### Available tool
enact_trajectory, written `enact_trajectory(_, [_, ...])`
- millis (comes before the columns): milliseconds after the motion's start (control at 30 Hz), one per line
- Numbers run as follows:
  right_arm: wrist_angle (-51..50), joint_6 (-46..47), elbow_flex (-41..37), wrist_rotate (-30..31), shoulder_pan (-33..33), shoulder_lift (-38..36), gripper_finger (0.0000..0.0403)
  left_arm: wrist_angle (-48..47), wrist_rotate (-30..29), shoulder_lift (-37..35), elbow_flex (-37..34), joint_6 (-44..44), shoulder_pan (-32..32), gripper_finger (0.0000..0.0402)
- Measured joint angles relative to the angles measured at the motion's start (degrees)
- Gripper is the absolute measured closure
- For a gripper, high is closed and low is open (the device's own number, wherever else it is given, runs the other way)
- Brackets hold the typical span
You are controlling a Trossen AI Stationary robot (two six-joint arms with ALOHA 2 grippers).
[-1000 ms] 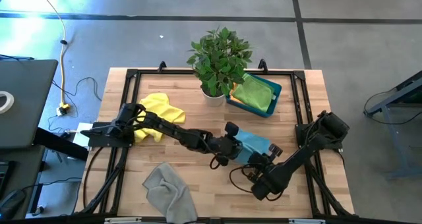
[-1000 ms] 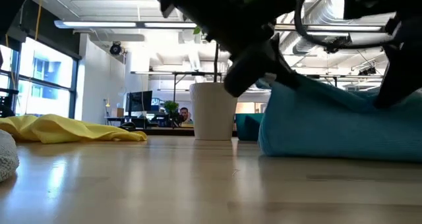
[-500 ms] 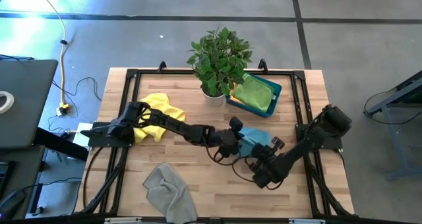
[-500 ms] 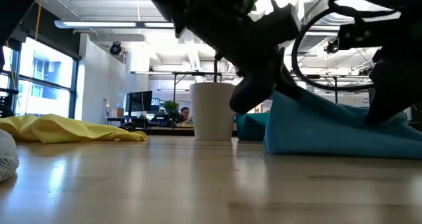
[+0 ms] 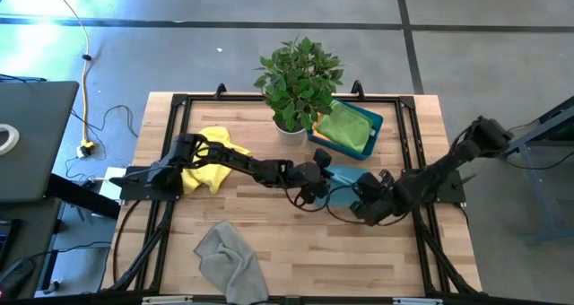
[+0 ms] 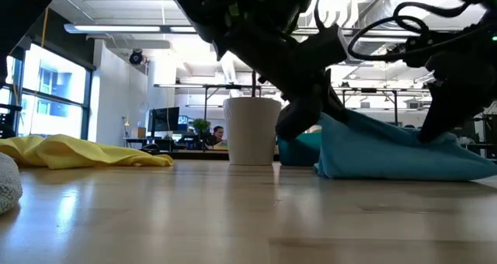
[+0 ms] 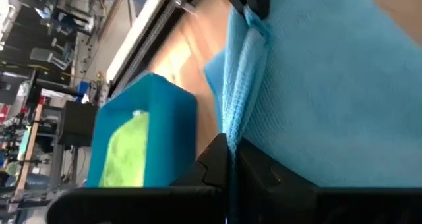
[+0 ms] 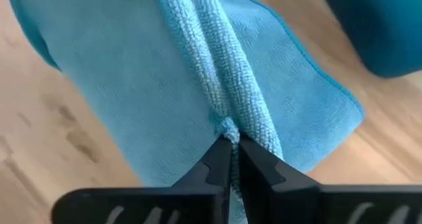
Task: Fold microfiber towels
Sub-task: Fold the blue towel
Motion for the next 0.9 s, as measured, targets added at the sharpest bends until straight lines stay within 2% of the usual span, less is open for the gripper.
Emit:
enact_trajectory(200, [3.74, -5.86, -3.13, -0.9, -4.32, -2.81, 0.034, 0.3, 2.3, -0.06, 0.01, -0.39, 1.82, 0.0394])
enact_trajectory(400, [0.87, -9.25, -2.0, 1.21, -7.02, -2.95, 0.0284, 0.05, 2.79, 0.81, 0.02, -0.39, 2.65, 0.0394])
enact_trajectory(733, [-2.8, -7.49, -0.08, 4.49, -9.42, -2.94, 0.0277, 0.97, 2.8, 4.1, 0.0, -0.84, 3.2, 0.0394])
enact_trajectory(900, [3.24, -9.21, -0.05, 2.14, -8.14, -3.01, 0.0277, 2.05, 0.9, 4.55, 0.05, -1.46, 3.36, 0.0394])
